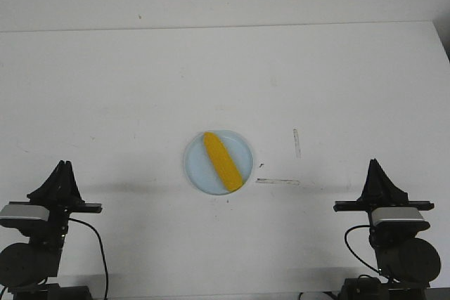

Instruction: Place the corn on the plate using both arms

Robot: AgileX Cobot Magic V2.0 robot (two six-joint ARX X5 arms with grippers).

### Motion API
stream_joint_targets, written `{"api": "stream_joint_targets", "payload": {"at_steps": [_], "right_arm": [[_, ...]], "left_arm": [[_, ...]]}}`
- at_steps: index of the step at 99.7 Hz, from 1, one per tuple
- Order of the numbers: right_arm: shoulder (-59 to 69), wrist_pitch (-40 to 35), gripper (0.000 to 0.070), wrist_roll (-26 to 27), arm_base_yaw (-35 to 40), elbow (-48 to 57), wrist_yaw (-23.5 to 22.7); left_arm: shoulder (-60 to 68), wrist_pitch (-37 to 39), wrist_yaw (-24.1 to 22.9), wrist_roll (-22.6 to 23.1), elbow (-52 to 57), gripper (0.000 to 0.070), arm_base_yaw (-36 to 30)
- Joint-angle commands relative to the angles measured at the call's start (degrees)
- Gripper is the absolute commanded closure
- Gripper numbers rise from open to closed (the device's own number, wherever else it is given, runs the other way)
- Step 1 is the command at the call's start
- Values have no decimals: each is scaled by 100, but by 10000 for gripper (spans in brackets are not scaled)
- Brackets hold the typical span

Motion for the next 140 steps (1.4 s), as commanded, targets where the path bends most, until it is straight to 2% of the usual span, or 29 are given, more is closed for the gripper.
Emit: {"api": "stream_joint_targets", "payload": {"at_steps": [1, 38, 62, 92, 134, 140], "right_arm": [[-13, 81, 689, 37, 4, 4, 15], [-13, 81, 689, 37, 4, 4, 15], [-13, 81, 690, 37, 4, 4, 15], [-13, 81, 689, 37, 4, 4, 15], [-13, 81, 689, 37, 4, 4, 17], [-13, 81, 689, 37, 4, 4, 17]], "left_arm": [[-4, 68, 2, 50, 57, 645, 4], [-55, -177, -2, 7, -20, 654, 4], [-87, 549, -2, -15, -866, 665, 4], [-229, -153, -48, -13, -979, 670, 7], [-1047, -234, -116, -15, -1491, 670, 0], [-1145, -236, -116, -15, -1567, 688, 0]]}}
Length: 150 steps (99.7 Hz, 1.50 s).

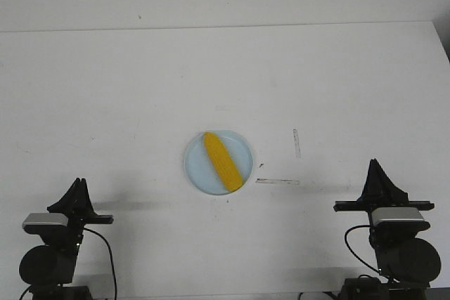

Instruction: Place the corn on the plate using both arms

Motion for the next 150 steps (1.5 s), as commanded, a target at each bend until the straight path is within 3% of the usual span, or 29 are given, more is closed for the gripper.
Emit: {"api": "stream_joint_targets", "payload": {"at_steps": [1, 28, 49, 150], "right_arm": [[-13, 76, 689, 37, 4, 4, 15], [-13, 79, 689, 37, 4, 4, 17], [-13, 76, 689, 37, 4, 7, 17], [-13, 76, 689, 37, 4, 7, 15]], "left_arm": [[-138, 72, -22, -11, -109, 700, 0], [-444, 505, -164, -164, -713, 700, -7], [-444, 367, -339, -157, -721, 700, -109], [-442, 380, -313, -157, -721, 700, -107]]}}
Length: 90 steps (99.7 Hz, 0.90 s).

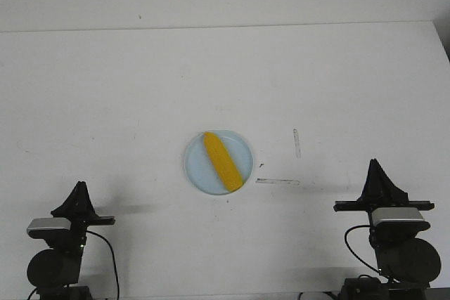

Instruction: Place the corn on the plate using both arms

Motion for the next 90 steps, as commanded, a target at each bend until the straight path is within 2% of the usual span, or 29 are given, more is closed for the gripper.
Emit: {"api": "stream_joint_targets", "payload": {"at_steps": [1, 51, 90], "right_arm": [[-13, 61, 689, 37, 4, 7, 15], [-96, 13, 689, 13, 4, -48, 83], [-885, 227, 690, 20, 52, -1040, -184]], "left_arm": [[-7, 74, 4, -22, -120, 700, -9], [-7, 74, 4, -22, -120, 700, -9], [-7, 74, 4, -22, -120, 700, -9]]}}
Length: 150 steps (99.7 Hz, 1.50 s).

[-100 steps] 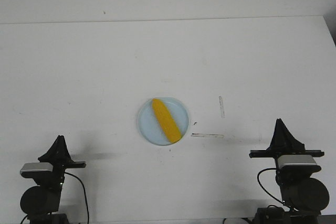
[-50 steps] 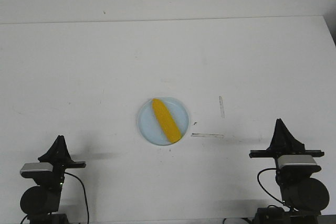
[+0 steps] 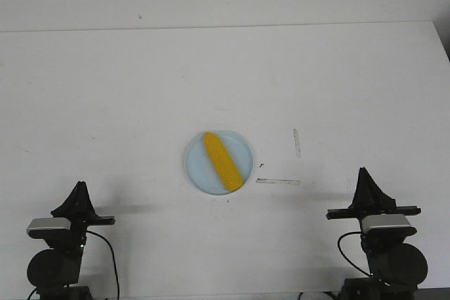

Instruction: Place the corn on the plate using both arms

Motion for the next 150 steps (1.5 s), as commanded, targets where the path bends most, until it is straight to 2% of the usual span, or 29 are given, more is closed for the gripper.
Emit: {"api": "stream_joint_targets", "payload": {"at_steps": [1, 27, 39, 73, 150], "right_arm": [[-151, 153, 689, 20, 9, -166, -7], [-313, 1137, 689, 66, 15, -1001, -63], [-313, 1486, 689, 444, 15, -1375, -181], [-313, 1134, 689, 468, 37, -1377, -280], [-313, 1224, 689, 463, 37, -1377, -282]], "left_arm": [[-7, 72, 4, -11, -120, 700, -9], [-7, 68, 4, -11, -120, 699, -9], [-7, 70, 4, -11, -120, 699, -9], [-7, 72, 4, -11, -118, 699, -9], [-7, 72, 4, -11, -118, 699, -9]]}}
